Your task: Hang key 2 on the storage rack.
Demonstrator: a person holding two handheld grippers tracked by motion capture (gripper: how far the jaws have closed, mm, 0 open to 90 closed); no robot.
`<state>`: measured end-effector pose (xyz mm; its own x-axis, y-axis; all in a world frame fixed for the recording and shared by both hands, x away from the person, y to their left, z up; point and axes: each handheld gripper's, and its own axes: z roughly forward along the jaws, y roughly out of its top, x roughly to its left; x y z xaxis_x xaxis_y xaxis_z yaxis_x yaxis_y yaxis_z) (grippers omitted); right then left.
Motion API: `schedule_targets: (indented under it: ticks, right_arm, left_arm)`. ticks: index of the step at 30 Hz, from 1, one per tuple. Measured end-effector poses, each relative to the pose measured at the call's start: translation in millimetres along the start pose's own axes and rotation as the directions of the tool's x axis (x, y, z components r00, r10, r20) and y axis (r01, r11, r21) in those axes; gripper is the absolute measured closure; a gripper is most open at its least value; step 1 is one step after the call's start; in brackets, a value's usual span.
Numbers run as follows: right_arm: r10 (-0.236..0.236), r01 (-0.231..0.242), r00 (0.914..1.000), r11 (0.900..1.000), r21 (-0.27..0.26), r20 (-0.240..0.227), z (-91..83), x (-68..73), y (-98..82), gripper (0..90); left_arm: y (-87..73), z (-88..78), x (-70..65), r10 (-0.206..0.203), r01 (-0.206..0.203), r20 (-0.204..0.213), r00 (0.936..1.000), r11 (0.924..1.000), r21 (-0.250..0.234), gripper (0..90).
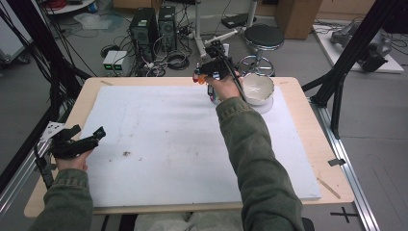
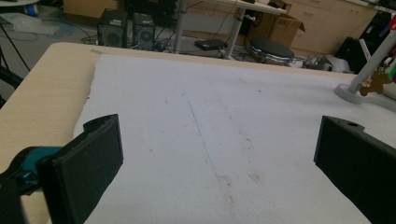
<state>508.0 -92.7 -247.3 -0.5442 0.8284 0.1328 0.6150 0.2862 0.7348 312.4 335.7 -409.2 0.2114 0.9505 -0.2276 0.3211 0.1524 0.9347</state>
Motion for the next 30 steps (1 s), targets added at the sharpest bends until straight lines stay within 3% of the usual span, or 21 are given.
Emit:
schedule_targets:
  ticks: [4, 13, 24, 30]
  right_arm:
    - [0.029, -0.029, 0.9995, 1.000, -0.004, -0.008, 6.4, -4.7, 4.2, 67.6]
    - [0.064, -0.065, 0.9976, 0.998, 0.027, 0.025, 22.6, -18.5, 4.7, 67.6]
    - [0.060, -0.061, 0.9979, 0.997, 0.054, 0.023, 40.0, -21.8, 4.0, 67.5]
    - [0.033, -0.039, 0.9966, 0.997, 0.070, 0.076, 46.5, -21.4, 6.2, 67.5]
  left_arm:
    - [-0.2, 0.1, 0.2, 0.005, -0.005, -0.003, 1.0000, 1.0000, 0.000, 1.7]
    - [-0.3, -0.6, 0.1, 0.009, -0.009, -0.003, 1.0000, 1.0000, 0.003, 1.7]
    - [-0.6, 0.0, 0.1, 0.012, -0.012, 0.001, 0.9999, 0.9999, 0.007, 1.7]
    - [-0.9, 0.9, 0.2, 0.017, -0.017, 0.008, 0.9998, 0.9998, 0.010, 1.7]
